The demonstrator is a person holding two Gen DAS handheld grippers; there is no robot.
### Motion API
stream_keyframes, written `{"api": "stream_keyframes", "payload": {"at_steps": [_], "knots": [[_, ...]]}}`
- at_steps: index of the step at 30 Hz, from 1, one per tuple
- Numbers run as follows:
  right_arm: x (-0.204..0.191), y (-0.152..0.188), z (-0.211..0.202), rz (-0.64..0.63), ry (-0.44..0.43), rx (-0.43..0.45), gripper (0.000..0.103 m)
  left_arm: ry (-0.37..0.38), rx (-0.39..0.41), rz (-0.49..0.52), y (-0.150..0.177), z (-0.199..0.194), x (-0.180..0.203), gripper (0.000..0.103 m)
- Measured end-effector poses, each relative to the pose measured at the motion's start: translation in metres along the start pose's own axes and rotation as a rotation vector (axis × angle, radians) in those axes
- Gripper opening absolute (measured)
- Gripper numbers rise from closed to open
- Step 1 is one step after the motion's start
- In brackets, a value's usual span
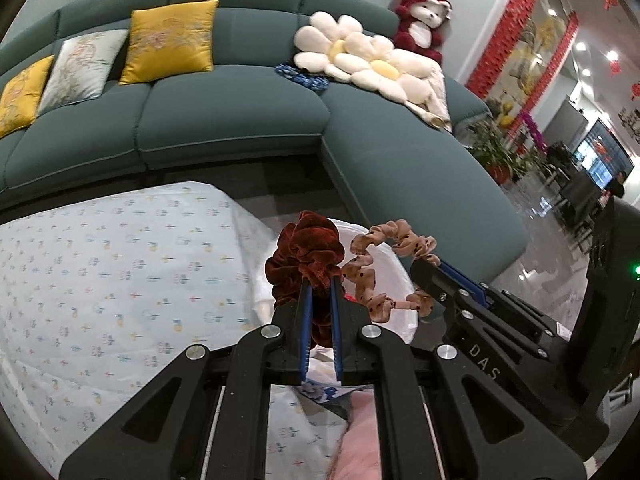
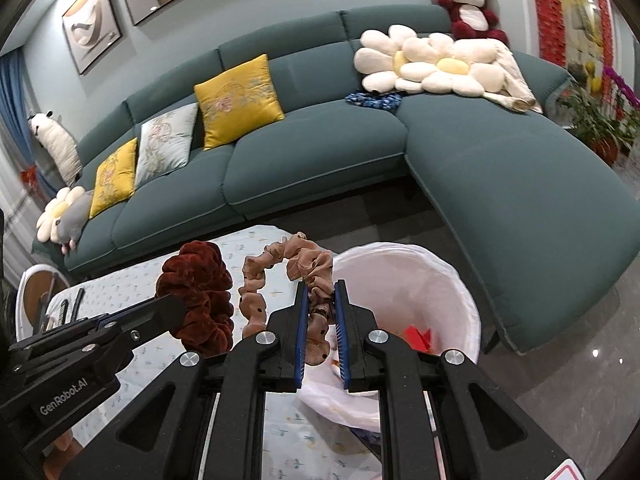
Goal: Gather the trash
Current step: 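Carry both scrunchies over the bin and open both tools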
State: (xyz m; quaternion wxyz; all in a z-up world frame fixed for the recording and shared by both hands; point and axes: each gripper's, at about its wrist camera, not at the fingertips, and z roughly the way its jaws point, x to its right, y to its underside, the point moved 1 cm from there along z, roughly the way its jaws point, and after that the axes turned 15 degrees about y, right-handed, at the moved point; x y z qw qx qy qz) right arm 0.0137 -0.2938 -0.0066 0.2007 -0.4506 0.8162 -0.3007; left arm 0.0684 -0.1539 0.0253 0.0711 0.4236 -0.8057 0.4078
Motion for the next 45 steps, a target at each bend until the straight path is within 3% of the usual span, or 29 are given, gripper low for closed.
{"api": "stream_keyframes", "payload": {"at_steps": [9, 12, 13, 14, 19, 25, 32, 35, 39, 42, 45], "knots": [[0.032, 0.006, 0.014, 0.036, 0.042, -0.03, 0.012, 0.088, -0.025, -0.047, -0.004, 0.039, 0.005, 0.011], [0.038, 0.007, 0.022, 0.046, 0.05, -0.043, 0.012, 0.073, -0.027, -0.064, -0.005, 0.049, 0.001, 0.026], [0.04, 0.008, 0.024, 0.049, 0.05, -0.047, 0.012, 0.06, -0.032, -0.073, -0.005, 0.051, -0.002, 0.038], [0.04, 0.009, 0.026, 0.052, 0.051, -0.051, 0.012, 0.048, -0.029, -0.083, -0.005, 0.051, -0.007, 0.045], [0.035, 0.01, 0.037, 0.046, 0.045, -0.071, 0.013, -0.021, -0.023, -0.092, 0.002, 0.049, -0.022, 0.046], [0.023, 0.011, 0.048, 0.021, 0.032, -0.088, 0.014, -0.123, -0.019, -0.072, 0.01, 0.042, -0.037, 0.055], [0.008, 0.013, 0.059, -0.005, 0.037, -0.116, 0.02, -0.201, -0.034, -0.062, 0.017, 0.039, -0.052, 0.058], [0.002, 0.014, 0.059, -0.031, 0.041, -0.119, 0.025, -0.224, -0.036, -0.063, 0.019, 0.038, -0.057, 0.062], [-0.002, 0.014, 0.053, -0.058, 0.055, -0.115, 0.047, -0.245, -0.028, -0.073, 0.023, 0.033, -0.06, 0.064], [-0.006, 0.013, 0.047, -0.089, 0.067, -0.101, 0.056, -0.269, -0.028, -0.061, 0.024, 0.031, -0.059, 0.069], [-0.008, 0.014, 0.043, -0.119, 0.079, -0.088, 0.059, -0.28, -0.03, -0.052, 0.027, 0.028, -0.058, 0.07]]}}
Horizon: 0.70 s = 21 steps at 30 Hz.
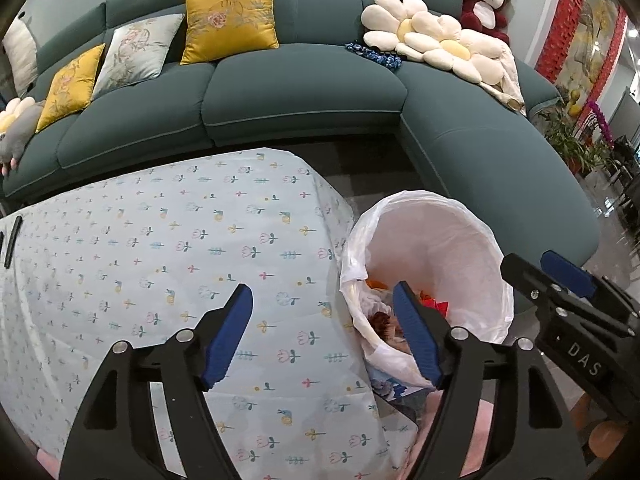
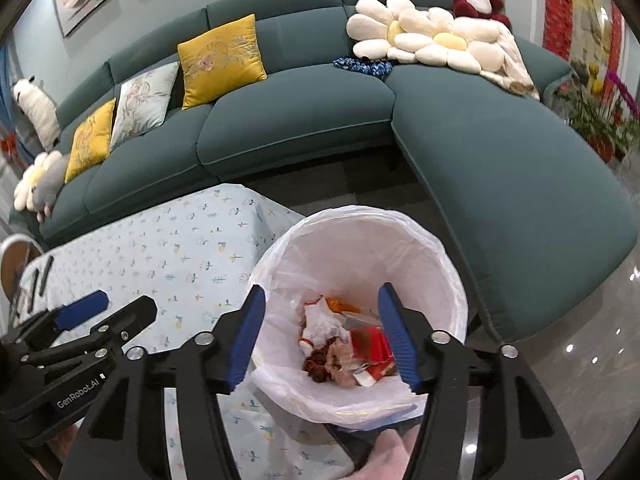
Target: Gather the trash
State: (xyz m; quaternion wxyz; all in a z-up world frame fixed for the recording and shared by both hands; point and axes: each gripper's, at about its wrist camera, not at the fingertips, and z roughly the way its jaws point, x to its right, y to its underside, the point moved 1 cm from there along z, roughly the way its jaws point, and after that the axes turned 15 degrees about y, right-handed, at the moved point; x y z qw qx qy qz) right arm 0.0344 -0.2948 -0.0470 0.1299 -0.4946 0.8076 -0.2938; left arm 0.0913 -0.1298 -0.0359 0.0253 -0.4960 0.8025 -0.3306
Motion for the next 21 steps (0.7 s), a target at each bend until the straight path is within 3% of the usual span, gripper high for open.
{"api": "stream_keyframes", "payload": {"at_steps": [5, 18, 21], "knots": [[0.001, 0.004, -0.004, -0.008, 0.002, -0.005, 0.062, -0.008, -0.002, -0.014, 0.003, -0.004, -0.001, 0.072], [0.0, 0.018, -0.015, -0.028, 0.048, -0.004, 0.084, -0.036, 0.005, -0.026, 0.017, -0.011, 0.0, 0.078], [0.002, 0.021, -0.015, -0.027, 0.058, -0.008, 0.084, -0.041, 0.001, -0.019, 0.019, -0.011, 0.001, 0.078]]}}
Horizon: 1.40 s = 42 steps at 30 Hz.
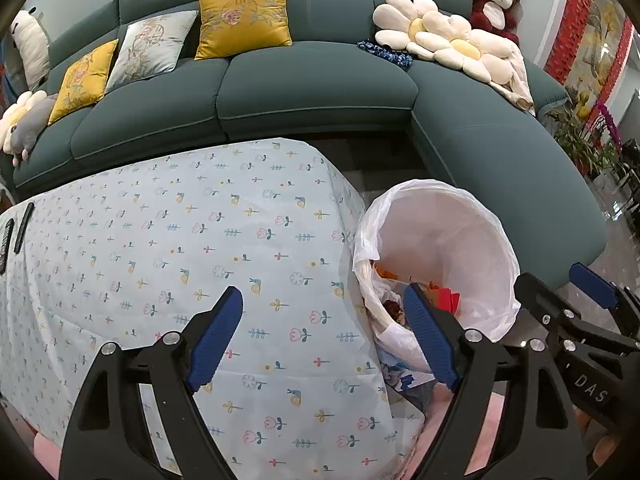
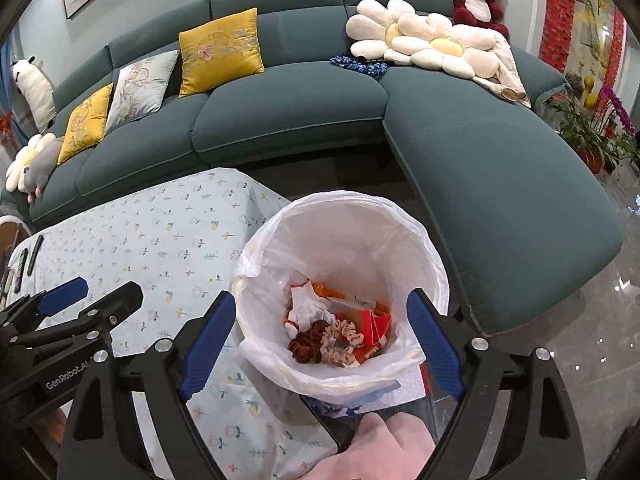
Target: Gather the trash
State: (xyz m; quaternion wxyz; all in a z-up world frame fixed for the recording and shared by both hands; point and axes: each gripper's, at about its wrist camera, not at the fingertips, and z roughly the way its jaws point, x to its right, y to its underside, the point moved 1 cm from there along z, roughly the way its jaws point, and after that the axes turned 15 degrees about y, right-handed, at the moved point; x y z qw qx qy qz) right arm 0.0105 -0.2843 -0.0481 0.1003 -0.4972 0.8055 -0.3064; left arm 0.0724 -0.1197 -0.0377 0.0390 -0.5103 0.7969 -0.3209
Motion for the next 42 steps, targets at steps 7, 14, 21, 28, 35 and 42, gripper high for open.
{"api": "stream_keyframes", "payload": {"at_steps": [7, 14, 21, 28, 35, 42], "knots": [[0.0, 0.012, 0.001, -0.008, 0.015, -0.019, 0.096, -0.009, -0.003, -0.013, 0.009, 0.0, -0.001, 0.082], [0.004, 0.027, 0.0, -0.002, 0.033, -0.02, 0.096, -0.011, -0.002, -0.031, 0.017, 0.0, -0.005, 0.083], [0.008, 0.041, -0.001, -0.017, 0.049, -0.026, 0.096, -0.031, 0.013, -0.031, 0.024, -0.002, -0.003, 0.088], [0.014, 0.05, -0.005, -0.017, 0.056, -0.024, 0.096, -0.05, 0.019, -0.022, 0.031, -0.002, 0.003, 0.092], [0.013, 0.058, -0.009, -0.033, 0.065, -0.011, 0.096, -0.059, 0.014, -0.034, 0.036, 0.0, 0.007, 0.092], [0.012, 0.06, -0.008, -0.032, 0.057, -0.015, 0.096, -0.068, 0.008, -0.021, 0.04, 0.002, 0.011, 0.092]]}}
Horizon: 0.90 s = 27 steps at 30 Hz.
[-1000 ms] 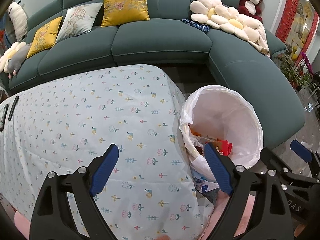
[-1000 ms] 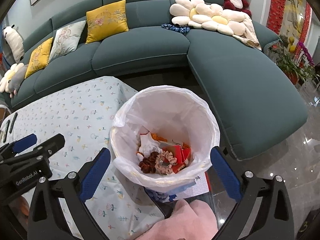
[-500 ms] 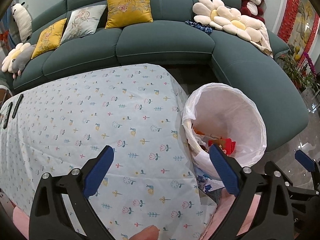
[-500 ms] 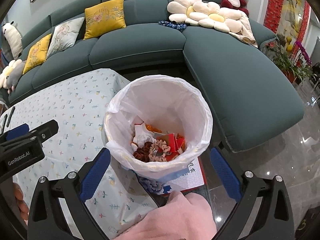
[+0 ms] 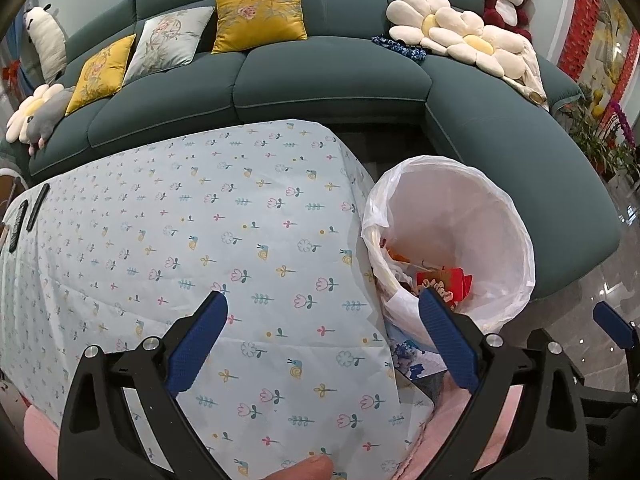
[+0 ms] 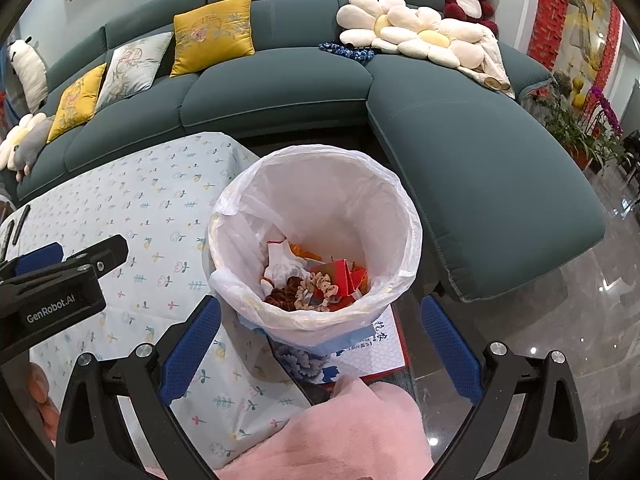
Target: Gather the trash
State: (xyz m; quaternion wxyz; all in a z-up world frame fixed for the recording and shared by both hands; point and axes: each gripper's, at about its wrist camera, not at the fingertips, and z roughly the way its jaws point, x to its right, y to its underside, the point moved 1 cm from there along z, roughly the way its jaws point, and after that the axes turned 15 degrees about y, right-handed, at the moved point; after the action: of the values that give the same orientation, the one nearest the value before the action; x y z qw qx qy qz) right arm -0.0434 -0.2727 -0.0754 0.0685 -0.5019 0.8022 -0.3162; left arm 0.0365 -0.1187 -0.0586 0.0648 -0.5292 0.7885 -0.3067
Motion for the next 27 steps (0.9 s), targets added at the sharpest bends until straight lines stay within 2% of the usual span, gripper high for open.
{"api": "stream_keyframes", "payload": {"at_steps": [10, 27], "knots": [[-0.0004, 0.002, 0.0043, 0.005, -0.004, -0.009, 0.096, -0.027, -0.008, 0.058, 0.0014, 0.0023, 0.0066, 0.092], [-0.0006, 0.0047, 0.0097, 0.002, -0.009, -0.017, 0.096, -0.036, -0.014, 0.056, 0.0038, 0.0043, 0.0081, 0.092]]}}
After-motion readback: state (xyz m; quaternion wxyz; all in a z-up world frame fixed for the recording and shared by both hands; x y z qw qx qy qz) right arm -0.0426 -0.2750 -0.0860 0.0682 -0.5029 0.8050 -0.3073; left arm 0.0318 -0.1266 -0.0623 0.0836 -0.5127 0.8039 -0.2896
